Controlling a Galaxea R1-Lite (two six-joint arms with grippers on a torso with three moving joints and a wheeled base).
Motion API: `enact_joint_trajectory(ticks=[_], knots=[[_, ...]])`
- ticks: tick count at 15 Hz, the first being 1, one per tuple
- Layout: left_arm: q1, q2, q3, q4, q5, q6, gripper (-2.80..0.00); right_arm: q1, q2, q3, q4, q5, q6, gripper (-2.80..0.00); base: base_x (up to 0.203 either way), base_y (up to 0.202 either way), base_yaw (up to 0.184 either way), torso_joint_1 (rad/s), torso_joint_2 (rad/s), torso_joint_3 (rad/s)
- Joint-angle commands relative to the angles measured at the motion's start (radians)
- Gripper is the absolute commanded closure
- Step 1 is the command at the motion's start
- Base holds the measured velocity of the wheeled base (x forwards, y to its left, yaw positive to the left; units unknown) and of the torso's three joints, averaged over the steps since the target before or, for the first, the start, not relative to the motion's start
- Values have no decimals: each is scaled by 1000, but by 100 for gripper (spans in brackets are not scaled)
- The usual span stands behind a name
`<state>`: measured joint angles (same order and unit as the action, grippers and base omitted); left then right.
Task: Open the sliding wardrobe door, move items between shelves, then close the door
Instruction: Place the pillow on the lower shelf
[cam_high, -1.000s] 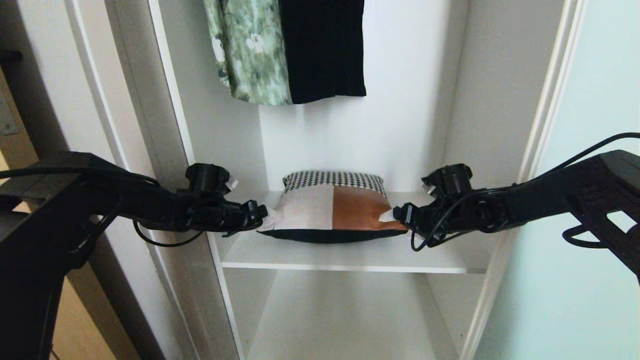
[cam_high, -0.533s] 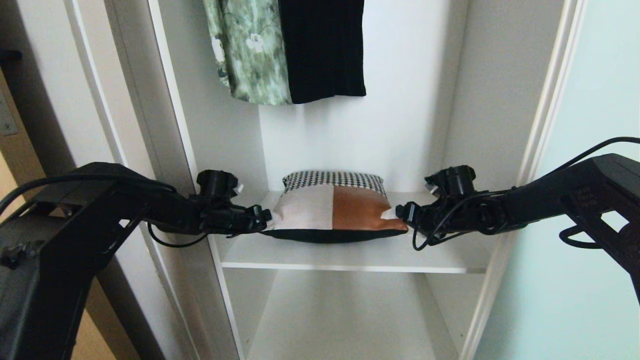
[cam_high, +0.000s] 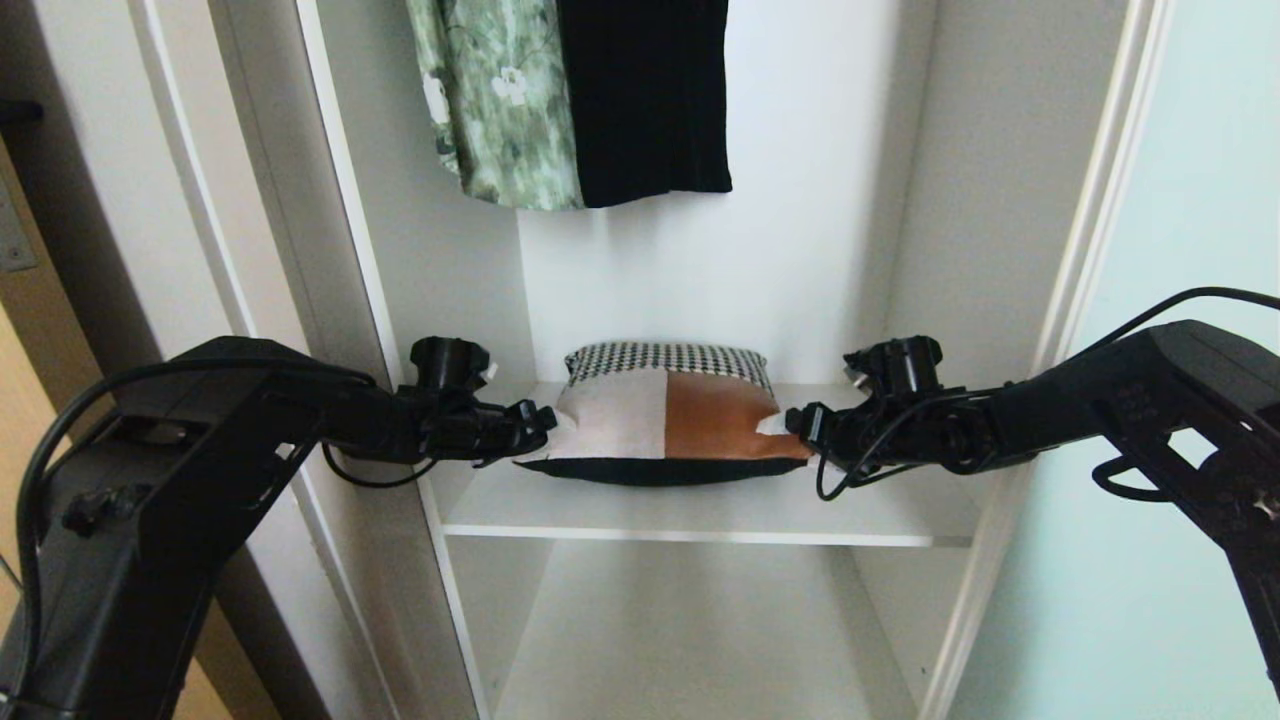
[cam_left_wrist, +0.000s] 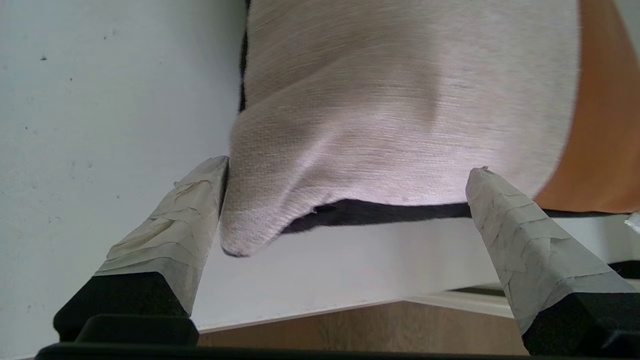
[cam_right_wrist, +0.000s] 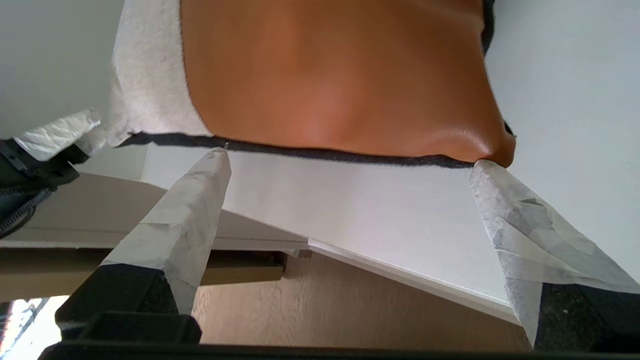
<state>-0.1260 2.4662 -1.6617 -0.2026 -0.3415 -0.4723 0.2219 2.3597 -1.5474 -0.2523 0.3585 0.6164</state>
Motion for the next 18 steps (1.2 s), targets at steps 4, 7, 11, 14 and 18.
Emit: enact_joint_trajectory(ticks=[4,7,11,14,18], knots=[[-7,53,-13,-4,1,5,-280,1,43,-30,0,2,3,-280,0,0,0,0,0,0],[-11,60,-46,-6,12,3,0,1,48,-35,-2,9,2,0,0,0,0,0,0,0],[-11,77,-85,-35,17,0,0,1,54,-45,-5,37,-1,0,0,0,0,0,0,0],[-13,98,-102,-38,34,-2,0,-2,88,-75,-4,36,-3,0,0,0,0,0,0,0],[-21,99,-106,-38,45,-22,0,-19,95,-82,-2,36,-3,0,0,0,0,0,0,0]])
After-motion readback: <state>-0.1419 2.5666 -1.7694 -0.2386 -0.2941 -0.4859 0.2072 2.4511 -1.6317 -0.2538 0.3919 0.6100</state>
